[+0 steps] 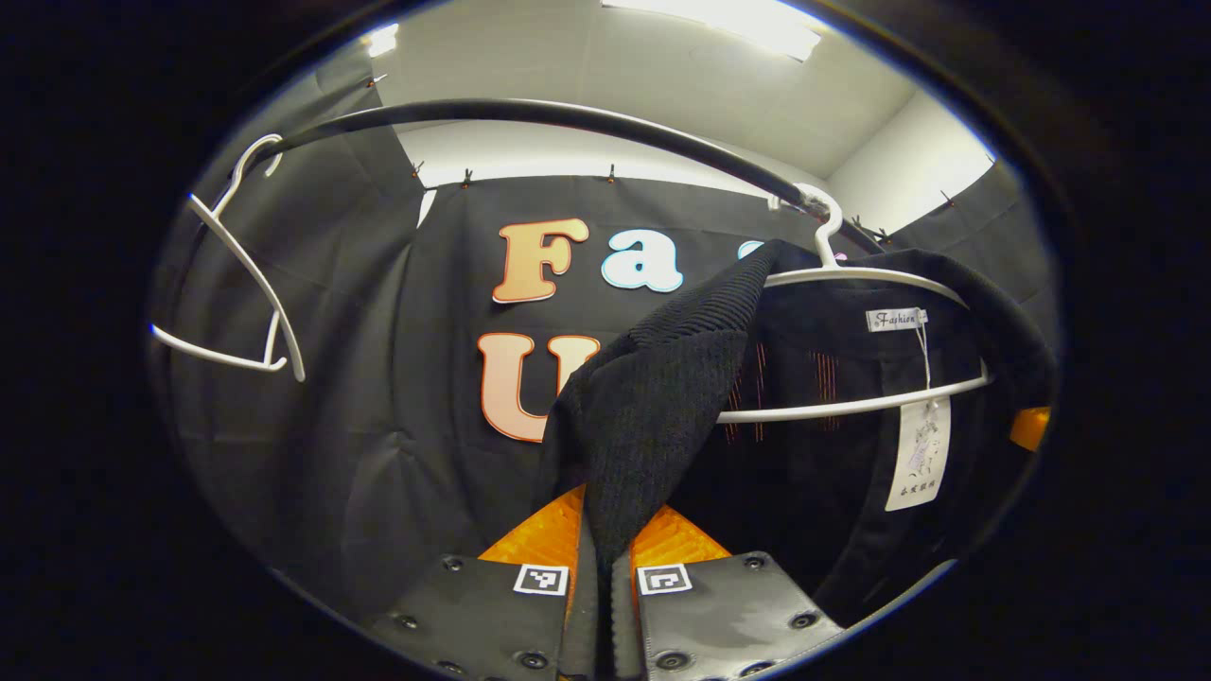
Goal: Grasp the clothes on the hanger with both hands and then place them into the laundry hamper below.
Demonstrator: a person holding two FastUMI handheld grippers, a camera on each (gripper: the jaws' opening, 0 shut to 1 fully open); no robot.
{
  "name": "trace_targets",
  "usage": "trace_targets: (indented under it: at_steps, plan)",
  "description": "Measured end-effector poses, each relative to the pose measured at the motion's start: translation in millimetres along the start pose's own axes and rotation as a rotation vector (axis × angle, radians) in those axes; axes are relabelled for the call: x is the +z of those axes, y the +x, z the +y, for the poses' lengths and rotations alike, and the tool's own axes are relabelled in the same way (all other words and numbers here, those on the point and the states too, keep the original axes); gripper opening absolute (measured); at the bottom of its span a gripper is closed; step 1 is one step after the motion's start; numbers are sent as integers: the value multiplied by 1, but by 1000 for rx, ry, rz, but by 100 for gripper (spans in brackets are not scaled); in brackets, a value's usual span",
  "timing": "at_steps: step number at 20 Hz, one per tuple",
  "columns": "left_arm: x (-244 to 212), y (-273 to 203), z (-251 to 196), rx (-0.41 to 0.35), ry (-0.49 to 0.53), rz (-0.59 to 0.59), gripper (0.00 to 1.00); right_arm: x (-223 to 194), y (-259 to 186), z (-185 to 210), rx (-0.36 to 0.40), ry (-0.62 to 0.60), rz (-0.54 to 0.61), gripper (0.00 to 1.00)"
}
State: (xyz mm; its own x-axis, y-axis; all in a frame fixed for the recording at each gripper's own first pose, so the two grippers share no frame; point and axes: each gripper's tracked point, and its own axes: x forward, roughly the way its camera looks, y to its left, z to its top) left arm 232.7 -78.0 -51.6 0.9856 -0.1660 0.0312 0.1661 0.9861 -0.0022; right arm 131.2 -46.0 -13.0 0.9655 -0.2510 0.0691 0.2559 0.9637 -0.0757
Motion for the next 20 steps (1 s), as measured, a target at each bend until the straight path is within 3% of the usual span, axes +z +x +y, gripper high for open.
trace_targets:
  at_steps: [3, 4, 8, 10, 17, 18, 20]
  plan:
    - [13, 4, 4, -32, 6, -10, 13, 10, -5, -6, -42, -2, -2, 5]
    - [19, 3, 10, -28, 19, -32, 10, 14, -8, -11, -58, 1, -2, 13]
    - [39, 12, 20, -61, 53, -85, 13, 49, -17, -37, -136, 26, -53, 12]
    - [52, 17, 29, -47, 40, -104, 9, 67, -18, -49, -164, 27, -79, 12]
    - [93, 46, 53, -17, 79, -198, 9, 109, 14, -77, -189, -64, -146, 12]
    - [97, 54, 56, -13, 77, -214, 12, 115, 22, -80, -186, -59, -154, 5]
    - [103, 69, 62, -3, 80, -248, 9, 114, 39, -85, -168, -50, -150, 5]
